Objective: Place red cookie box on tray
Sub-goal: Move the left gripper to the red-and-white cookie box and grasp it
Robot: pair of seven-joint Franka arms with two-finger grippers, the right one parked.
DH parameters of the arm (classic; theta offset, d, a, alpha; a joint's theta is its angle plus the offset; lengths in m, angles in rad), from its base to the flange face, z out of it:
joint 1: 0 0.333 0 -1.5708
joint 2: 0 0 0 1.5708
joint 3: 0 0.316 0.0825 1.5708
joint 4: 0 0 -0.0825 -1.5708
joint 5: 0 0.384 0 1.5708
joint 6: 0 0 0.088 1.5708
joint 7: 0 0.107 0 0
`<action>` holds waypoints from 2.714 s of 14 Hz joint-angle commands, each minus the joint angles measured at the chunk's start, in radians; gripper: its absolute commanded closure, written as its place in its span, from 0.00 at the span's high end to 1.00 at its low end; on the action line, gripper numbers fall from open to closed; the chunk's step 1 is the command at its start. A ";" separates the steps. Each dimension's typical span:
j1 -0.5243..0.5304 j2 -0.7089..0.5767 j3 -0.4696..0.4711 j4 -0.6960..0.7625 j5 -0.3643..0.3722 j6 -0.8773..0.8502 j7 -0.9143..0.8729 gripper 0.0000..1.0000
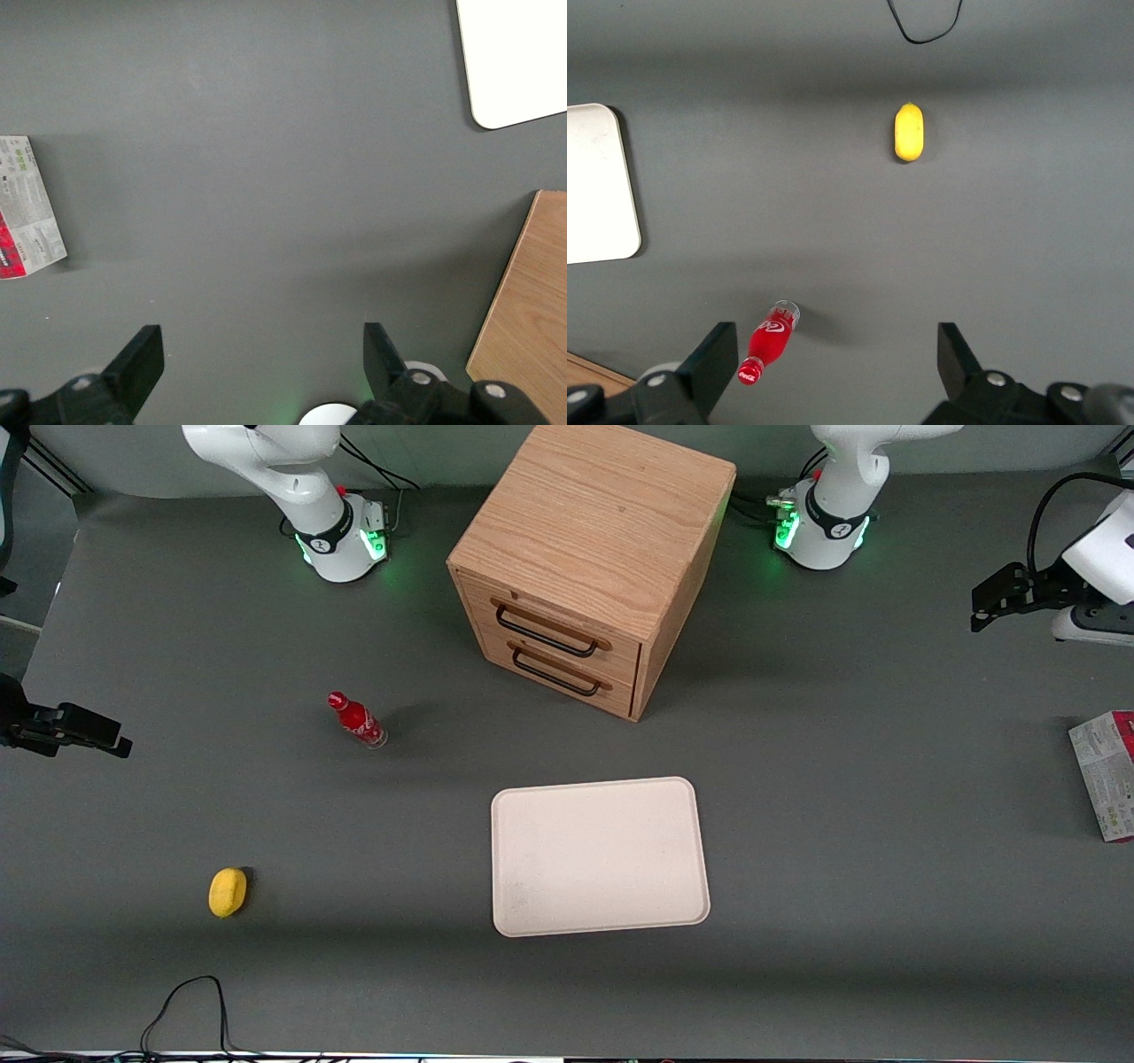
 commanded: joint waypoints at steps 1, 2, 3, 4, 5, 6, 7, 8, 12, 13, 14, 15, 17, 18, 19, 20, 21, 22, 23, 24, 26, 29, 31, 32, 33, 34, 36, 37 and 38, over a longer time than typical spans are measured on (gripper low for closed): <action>-0.006 -0.009 0.007 -0.006 0.010 -0.002 -0.013 1.00; -0.006 -0.009 0.007 -0.006 0.010 0.000 -0.012 1.00; -0.006 -0.008 0.007 -0.006 0.017 0.009 -0.012 1.00; -0.006 -0.003 0.008 -0.007 0.025 0.022 -0.015 1.00; 0.000 0.015 0.010 -0.011 0.026 0.044 -0.015 1.00; 0.001 0.038 0.036 -0.012 0.027 0.053 -0.013 1.00; 0.000 0.060 0.082 -0.012 0.027 0.076 -0.004 1.00; 0.001 0.089 0.117 -0.011 0.027 0.114 0.003 1.00; 0.003 0.216 0.232 0.000 0.108 0.246 0.011 0.98; 0.003 0.248 0.266 0.002 0.111 0.281 0.032 0.97; 0.004 0.285 0.300 0.012 0.111 0.315 0.068 0.97; 0.018 0.334 0.329 0.043 0.103 0.332 0.106 0.96; 0.091 0.443 0.334 0.132 0.093 0.332 0.199 0.96; 0.121 0.491 0.334 0.173 0.068 0.332 0.242 0.96; 0.151 0.541 0.335 0.219 0.036 0.332 0.290 0.96; 0.174 0.596 0.335 0.265 0.010 0.332 0.343 0.96; 0.200 0.644 0.335 0.310 -0.016 0.332 0.380 0.96; 0.229 0.698 0.335 0.348 -0.044 0.332 0.408 0.96; 0.250 0.747 0.335 0.379 -0.056 0.334 0.440 0.96; 0.263 0.793 0.335 0.416 -0.062 0.340 0.471 0.96; 0.311 0.880 0.332 0.483 -0.087 0.355 0.516 0.95; 0.355 0.954 0.332 0.500 -0.156 0.417 0.568 0.95; 0.369 1.006 0.332 0.499 -0.203 0.432 0.565 0.95; 0.372 1.020 0.332 0.496 -0.223 0.460 0.565 0.93; 0.372 1.022 0.332 0.490 -0.227 0.475 0.559 0.88; 0.372 1.022 0.332 0.483 -0.227 0.477 0.547 0.80; 0.372 1.022 0.332 0.477 -0.217 0.475 0.546 0.38; 0.372 1.020 0.332 0.479 -0.213 0.474 0.551 0.15; 0.371 1.017 0.332 0.479 -0.205 0.464 0.553 0.00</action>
